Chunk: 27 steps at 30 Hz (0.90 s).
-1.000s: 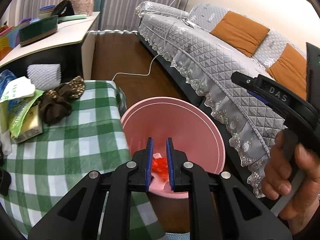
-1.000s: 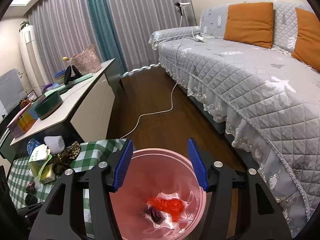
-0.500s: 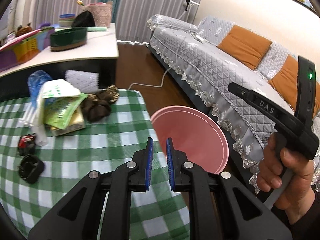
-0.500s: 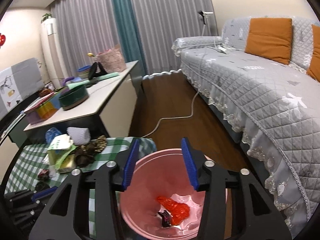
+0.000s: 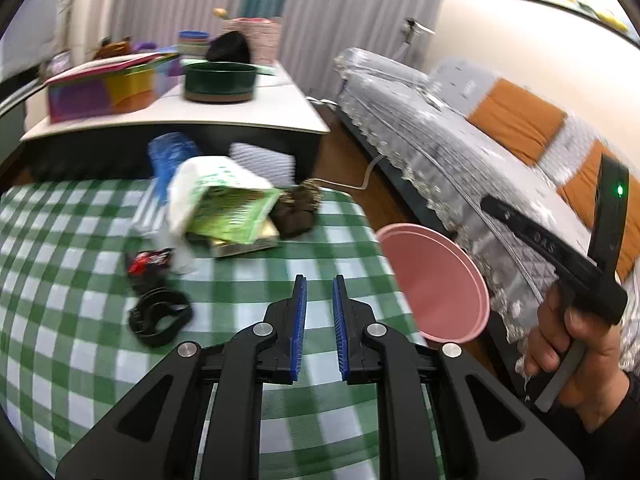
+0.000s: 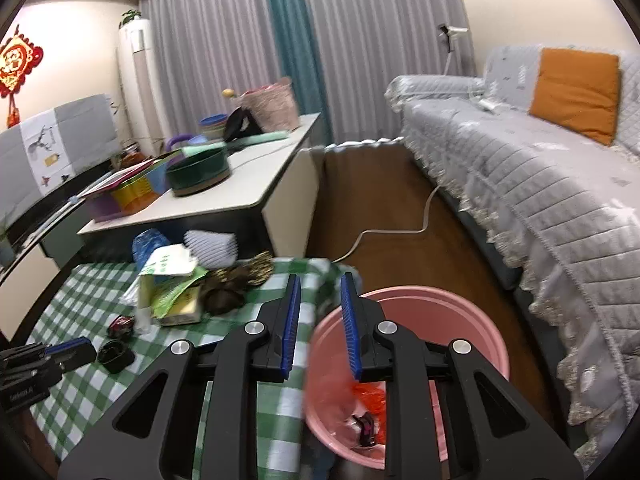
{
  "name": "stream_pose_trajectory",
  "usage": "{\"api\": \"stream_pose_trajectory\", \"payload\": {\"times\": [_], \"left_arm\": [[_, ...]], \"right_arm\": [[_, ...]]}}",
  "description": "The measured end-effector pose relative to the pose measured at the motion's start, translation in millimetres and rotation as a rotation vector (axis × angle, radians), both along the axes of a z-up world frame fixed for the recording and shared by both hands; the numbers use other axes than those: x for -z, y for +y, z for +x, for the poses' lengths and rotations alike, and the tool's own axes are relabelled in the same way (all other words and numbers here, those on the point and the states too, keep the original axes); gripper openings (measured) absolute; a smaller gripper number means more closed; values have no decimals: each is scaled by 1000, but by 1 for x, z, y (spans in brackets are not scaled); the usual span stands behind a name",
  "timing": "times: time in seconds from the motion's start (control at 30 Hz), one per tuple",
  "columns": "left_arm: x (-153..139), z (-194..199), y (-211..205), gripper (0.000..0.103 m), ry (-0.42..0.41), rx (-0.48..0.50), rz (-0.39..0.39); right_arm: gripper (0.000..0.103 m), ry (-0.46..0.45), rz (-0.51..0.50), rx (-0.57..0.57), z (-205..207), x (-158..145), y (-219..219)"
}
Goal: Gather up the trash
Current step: 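Grasp the black strap with the left gripper while the right gripper grasps the brown bow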
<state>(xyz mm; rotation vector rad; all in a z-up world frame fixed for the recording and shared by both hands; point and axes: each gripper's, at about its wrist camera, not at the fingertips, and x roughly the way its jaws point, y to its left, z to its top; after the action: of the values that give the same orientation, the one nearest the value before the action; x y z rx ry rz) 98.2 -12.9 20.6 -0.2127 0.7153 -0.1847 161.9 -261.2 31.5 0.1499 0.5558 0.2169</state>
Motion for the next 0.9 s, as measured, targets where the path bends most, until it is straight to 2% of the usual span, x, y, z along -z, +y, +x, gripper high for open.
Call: {"api": "stream_pose_trajectory", "payload": {"times": [0.27, 0.67, 0.7, 0.73, 0.77, 0.9], "left_arm": [[20, -5, 48, 14, 1, -148, 14], [59, 12, 89, 14, 88, -258, 35], [62, 14, 91, 19, 96, -265, 43], [64, 15, 92, 30, 101, -273, 51], [66, 15, 93, 33, 106, -282, 57], [75, 19, 96, 35, 130, -282, 49]], "right_arm": [[21, 30, -24, -81, 20, 15, 45], [22, 95, -38, -193, 64, 46, 110], [22, 101, -37, -197, 67, 48, 114], [22, 109, -35, -202, 71, 51, 118], [22, 118, -31, -205, 75, 53, 121], [23, 161, -15, -222, 88, 64, 130]]}}
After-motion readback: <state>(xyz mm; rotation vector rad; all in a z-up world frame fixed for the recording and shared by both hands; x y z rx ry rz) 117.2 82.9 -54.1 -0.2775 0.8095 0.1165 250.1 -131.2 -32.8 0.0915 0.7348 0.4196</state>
